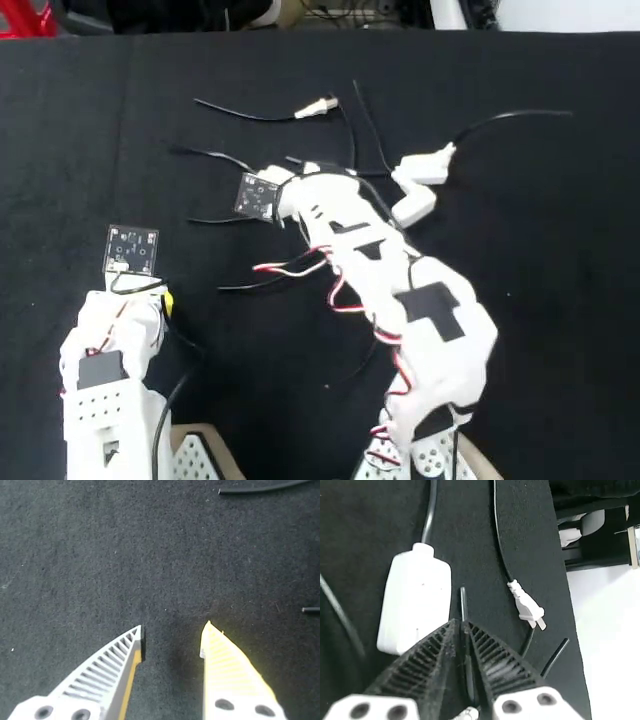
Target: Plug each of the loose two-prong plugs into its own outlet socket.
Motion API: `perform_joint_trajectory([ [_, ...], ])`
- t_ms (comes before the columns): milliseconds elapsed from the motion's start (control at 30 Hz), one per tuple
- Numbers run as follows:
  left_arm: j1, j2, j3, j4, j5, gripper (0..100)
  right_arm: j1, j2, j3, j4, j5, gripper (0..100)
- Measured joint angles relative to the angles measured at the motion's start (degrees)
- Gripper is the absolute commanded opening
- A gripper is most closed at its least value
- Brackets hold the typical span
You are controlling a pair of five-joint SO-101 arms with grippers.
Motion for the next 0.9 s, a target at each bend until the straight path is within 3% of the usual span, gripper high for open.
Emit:
perform_joint_trajectory([
  [267, 0.0, 0.0, 0.0, 0.0, 0.0, 20, -0.9, 2.3, -4.1, 5.1, 0.0, 1.2],
  [633, 0.0, 0.0, 0.0, 0.0, 0.0, 20, -14.5, -16.9, -2.5, 45.7, 4.0, 1.2],
  [800, 0.0, 0.0, 0.0, 0.0, 0.0, 20, -18.5, -27.6, 2.5, 48.2, 4.3, 1.2],
  [900, 0.0, 0.0, 0.0, 0.0, 0.0, 20, -17.4, -31.3, 4.9, 43.3, 3.9, 1.2],
])
